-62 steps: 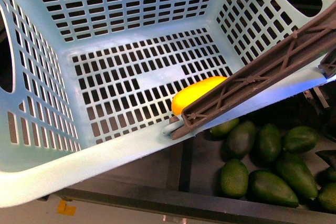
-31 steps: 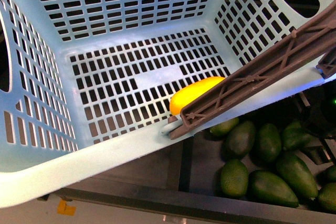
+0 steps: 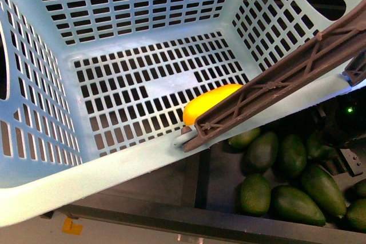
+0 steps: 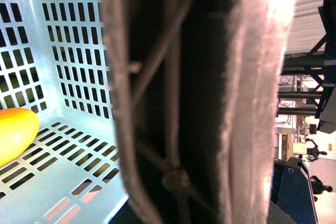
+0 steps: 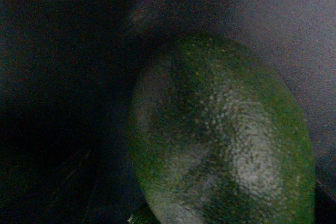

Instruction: Pick mango and avocado into basket

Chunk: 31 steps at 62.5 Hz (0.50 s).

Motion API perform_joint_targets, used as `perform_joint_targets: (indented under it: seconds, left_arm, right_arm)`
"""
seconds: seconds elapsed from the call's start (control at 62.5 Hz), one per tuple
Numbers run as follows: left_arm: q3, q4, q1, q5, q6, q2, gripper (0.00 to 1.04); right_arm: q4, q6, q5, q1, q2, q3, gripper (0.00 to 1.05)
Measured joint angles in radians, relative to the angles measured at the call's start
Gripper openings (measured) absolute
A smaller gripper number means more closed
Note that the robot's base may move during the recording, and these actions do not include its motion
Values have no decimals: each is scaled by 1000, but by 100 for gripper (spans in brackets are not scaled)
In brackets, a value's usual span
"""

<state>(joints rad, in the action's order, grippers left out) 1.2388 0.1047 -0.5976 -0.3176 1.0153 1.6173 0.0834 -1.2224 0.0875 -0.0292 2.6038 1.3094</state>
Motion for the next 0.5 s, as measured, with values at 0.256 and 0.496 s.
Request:
perform_joint_targets:
  seconds: [0.256,0.496]
  left_arm:
    - [0,0,0,0,0,0,14]
    - [0,0,0,0,0,0,14]
  right_arm:
    - [17,-3,9,-5,-3,-25,55]
    - [104,29,47,-43,-99,-152,53]
